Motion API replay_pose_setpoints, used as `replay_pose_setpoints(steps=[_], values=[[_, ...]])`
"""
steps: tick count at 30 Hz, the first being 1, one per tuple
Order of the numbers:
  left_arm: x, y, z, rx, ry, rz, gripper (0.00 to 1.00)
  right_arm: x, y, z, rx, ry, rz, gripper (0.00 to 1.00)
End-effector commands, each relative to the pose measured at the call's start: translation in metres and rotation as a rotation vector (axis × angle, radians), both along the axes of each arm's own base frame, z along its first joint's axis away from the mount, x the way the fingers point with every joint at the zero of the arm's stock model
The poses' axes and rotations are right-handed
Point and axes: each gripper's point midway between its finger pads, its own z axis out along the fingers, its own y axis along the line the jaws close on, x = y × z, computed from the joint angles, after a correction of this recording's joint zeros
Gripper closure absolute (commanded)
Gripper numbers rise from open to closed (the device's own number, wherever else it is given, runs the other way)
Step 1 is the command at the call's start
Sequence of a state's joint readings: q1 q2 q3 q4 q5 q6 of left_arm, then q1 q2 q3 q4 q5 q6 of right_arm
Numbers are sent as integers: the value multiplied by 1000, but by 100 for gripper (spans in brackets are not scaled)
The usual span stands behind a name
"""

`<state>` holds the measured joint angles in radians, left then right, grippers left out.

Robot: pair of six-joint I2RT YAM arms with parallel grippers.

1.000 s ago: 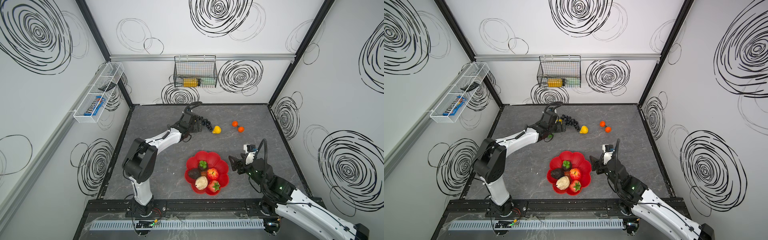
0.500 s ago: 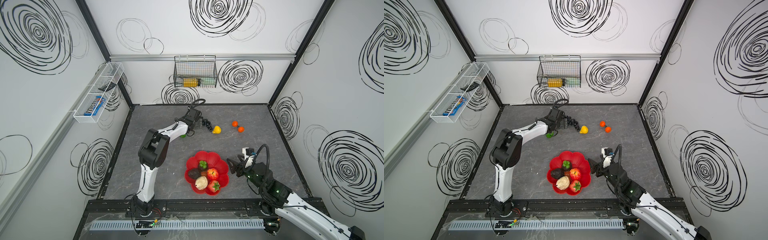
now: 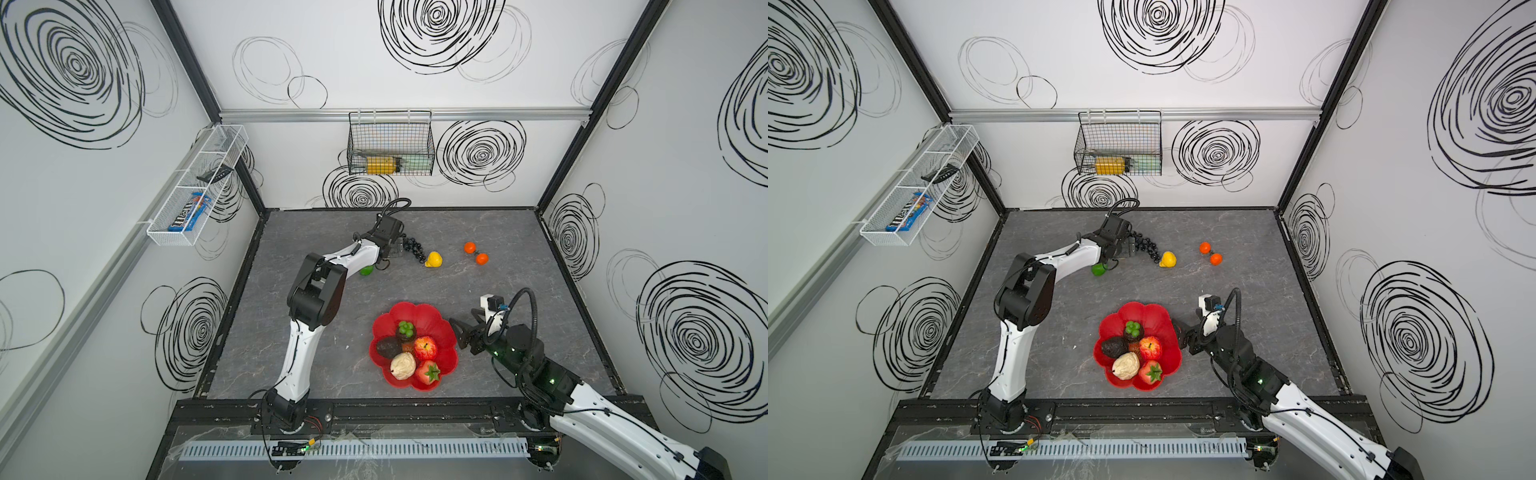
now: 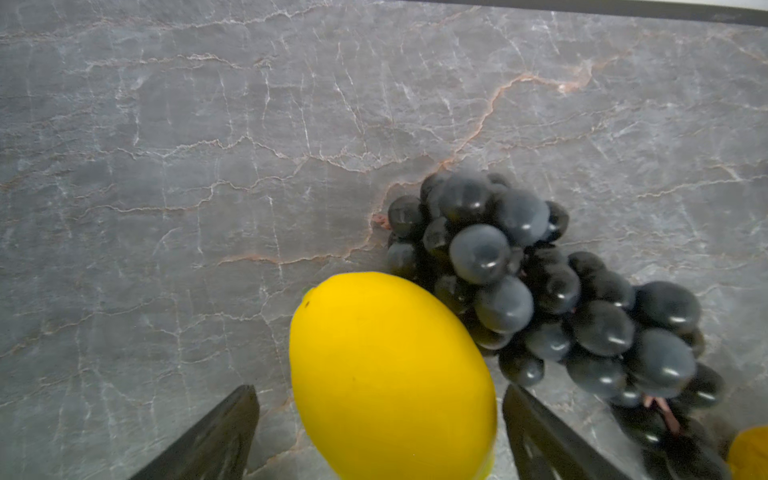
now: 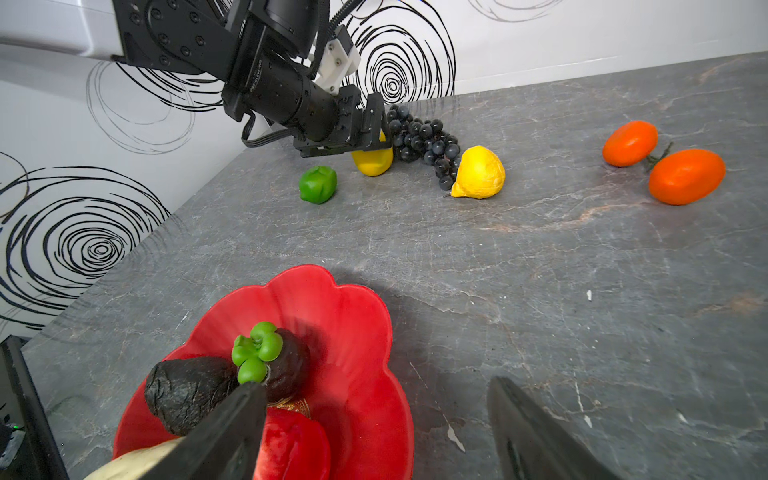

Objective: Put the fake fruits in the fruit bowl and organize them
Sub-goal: 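Lower the left gripper onto the large yellow lemon beside the grapes and close, then lift the lemon with the left gripper and carry it over the bowl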

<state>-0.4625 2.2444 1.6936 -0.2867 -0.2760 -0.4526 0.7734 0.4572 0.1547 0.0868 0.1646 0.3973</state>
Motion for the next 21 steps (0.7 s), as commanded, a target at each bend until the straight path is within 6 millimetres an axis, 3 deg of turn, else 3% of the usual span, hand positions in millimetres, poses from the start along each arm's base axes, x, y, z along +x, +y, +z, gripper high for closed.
replay_pose_setpoints(steps=[1,11,21], values=[[7,10,-1,21,-5,17,2,1,1,4,10,-26,6,10],[-2,37,2,26,-25,67,0,1,2,4,8,-26,9,7],[8,33,-3,16,-19,53,4,1,2,4,8,-25,10,6]])
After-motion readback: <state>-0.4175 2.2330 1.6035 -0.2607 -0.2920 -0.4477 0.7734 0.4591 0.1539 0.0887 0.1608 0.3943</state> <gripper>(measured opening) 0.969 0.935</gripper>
